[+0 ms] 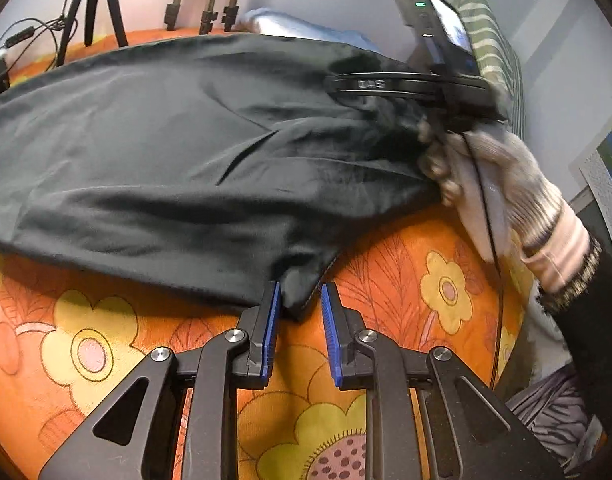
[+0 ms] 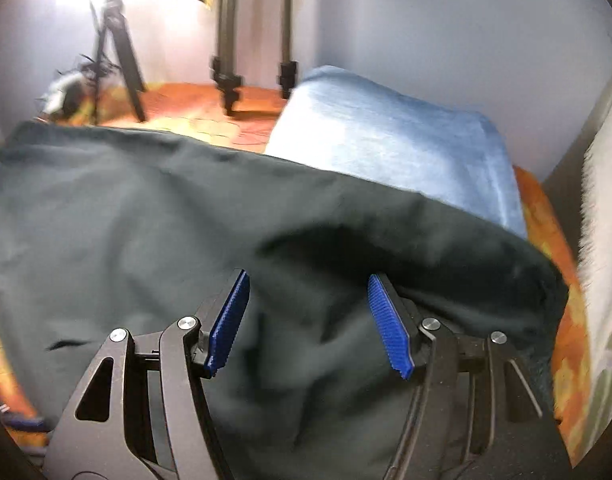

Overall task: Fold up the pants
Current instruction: 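Withdraw both open tools from the folded trousers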

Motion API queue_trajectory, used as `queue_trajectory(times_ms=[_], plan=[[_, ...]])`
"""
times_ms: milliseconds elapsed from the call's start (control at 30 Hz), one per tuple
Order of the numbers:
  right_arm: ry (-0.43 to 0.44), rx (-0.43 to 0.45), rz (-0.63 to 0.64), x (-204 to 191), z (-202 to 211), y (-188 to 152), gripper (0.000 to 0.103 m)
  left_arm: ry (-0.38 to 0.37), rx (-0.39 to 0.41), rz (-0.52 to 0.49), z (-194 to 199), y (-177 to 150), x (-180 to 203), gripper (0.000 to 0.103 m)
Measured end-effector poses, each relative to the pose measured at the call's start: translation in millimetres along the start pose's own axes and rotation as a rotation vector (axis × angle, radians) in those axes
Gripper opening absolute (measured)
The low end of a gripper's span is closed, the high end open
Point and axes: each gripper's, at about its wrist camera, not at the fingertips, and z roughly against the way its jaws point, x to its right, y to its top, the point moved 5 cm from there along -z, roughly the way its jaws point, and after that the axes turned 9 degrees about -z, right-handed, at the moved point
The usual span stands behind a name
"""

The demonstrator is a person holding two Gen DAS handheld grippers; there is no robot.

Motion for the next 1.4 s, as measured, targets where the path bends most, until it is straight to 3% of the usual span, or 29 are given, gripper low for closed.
queue_trajectory(times_ms=[233,433,500,633,767,1067,1267,1400], plan=[[-0.004,-0.004,-0.024,10,0,-4,0.064,0.0,-0.013,-0.021,9,-9,3,0.019],[0.015,0.032,-0.039,13,35,-13,0.064,0.01,-0.003,-0.027,22,-12,4,0.019],[0.033,0.037,-0.043,12,50,-18,0.064,0.027,0.021,-0.028,34,-9,2,0.036],[0.078,0.044,-0.029,0,84,-30,0.064,0.051,0.086,0.0,64,-6,-12,0.043],[0.138,0.044,0.008,-27,116,-40,0.064,0.108,0.132,0.052,92,-11,-41,0.052],[0.275,0.017,0.012,-89,179,-96,0.066,0.222,0.2,0.239,133,-19,-120,0.055],[0.308,0.029,-0.002,-111,186,-112,0.071,0.302,0.19,0.341,146,-35,-182,0.057],[0.322,0.04,0.004,-127,178,-109,0.071,0.344,0.207,0.467,166,-49,-240,0.057]])
